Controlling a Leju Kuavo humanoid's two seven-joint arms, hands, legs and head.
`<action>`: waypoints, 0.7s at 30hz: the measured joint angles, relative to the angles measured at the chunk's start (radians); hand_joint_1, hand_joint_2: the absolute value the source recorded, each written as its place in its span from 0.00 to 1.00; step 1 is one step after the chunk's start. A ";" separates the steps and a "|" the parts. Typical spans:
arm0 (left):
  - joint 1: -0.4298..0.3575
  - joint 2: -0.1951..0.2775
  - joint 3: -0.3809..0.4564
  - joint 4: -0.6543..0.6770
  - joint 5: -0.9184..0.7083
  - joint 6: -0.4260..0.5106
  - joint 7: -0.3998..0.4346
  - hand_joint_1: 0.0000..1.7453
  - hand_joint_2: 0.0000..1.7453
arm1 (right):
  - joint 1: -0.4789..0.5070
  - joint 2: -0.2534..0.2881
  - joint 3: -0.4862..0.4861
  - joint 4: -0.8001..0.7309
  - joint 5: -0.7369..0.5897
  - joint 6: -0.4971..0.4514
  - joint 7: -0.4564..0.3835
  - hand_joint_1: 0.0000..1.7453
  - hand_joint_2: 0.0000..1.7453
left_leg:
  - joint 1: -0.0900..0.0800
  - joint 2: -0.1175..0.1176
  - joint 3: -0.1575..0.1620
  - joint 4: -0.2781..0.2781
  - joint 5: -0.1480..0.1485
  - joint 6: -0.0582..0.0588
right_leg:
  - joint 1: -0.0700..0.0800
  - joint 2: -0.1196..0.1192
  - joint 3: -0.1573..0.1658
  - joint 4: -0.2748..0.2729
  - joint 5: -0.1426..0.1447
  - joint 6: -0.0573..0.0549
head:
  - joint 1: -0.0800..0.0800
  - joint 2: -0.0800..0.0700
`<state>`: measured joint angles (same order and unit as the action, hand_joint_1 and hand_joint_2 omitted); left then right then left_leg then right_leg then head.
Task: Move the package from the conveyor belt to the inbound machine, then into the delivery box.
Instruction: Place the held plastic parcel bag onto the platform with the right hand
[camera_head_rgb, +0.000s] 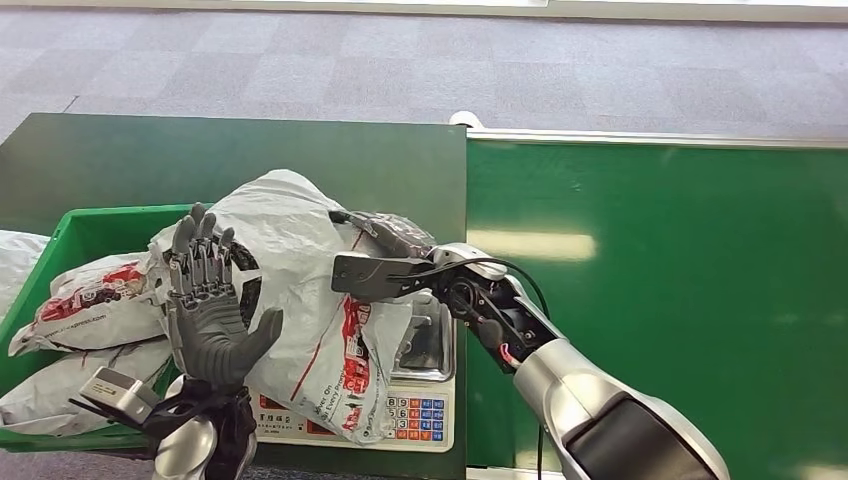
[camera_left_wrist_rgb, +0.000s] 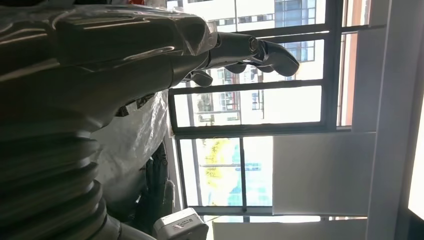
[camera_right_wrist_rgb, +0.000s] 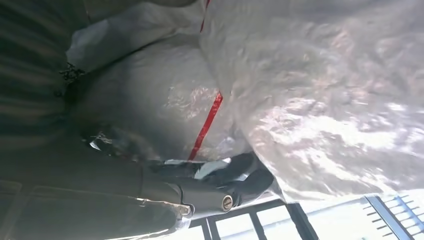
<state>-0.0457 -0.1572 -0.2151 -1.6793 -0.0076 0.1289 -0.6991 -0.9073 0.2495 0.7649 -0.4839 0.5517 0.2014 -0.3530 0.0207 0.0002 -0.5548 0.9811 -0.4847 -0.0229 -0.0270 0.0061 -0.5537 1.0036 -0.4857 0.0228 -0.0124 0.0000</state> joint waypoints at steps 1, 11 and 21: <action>-0.002 0.000 0.000 0.002 0.000 0.000 0.000 0.00 1.00 | 0.000 0.002 -0.002 0.002 -0.001 0.000 0.000 0.00 1.00 | 0.000 0.000 0.000 0.000 0.000 0.000 | 0.000 0.000 0.000 0.000 0.000 0.000 | 0.000 0.000; -0.005 0.000 0.000 0.007 0.001 0.000 0.000 0.00 1.00 | 0.000 0.011 -0.014 0.010 -0.004 0.000 -0.001 0.00 1.00 | 0.000 0.000 0.000 0.000 0.000 0.000 | 0.000 0.000 0.000 0.000 0.000 0.000 | 0.000 0.000; -0.006 0.000 0.000 0.007 0.001 0.000 0.000 0.00 1.00 | 0.000 0.011 -0.014 0.011 -0.004 0.000 -0.001 0.00 1.00 | 0.000 0.000 0.000 0.000 0.000 0.000 | 0.000 0.000 0.000 0.000 0.000 0.000 | 0.000 0.000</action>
<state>-0.0519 -0.1572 -0.2152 -1.6724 -0.0069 0.1289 -0.6991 -0.9074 0.2605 0.7507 -0.4728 0.5478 0.2018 -0.3538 0.0207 0.0002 -0.5547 0.9811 -0.4847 -0.0229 -0.0270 0.0061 -0.5537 1.0036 -0.4857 0.0228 -0.0124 0.0000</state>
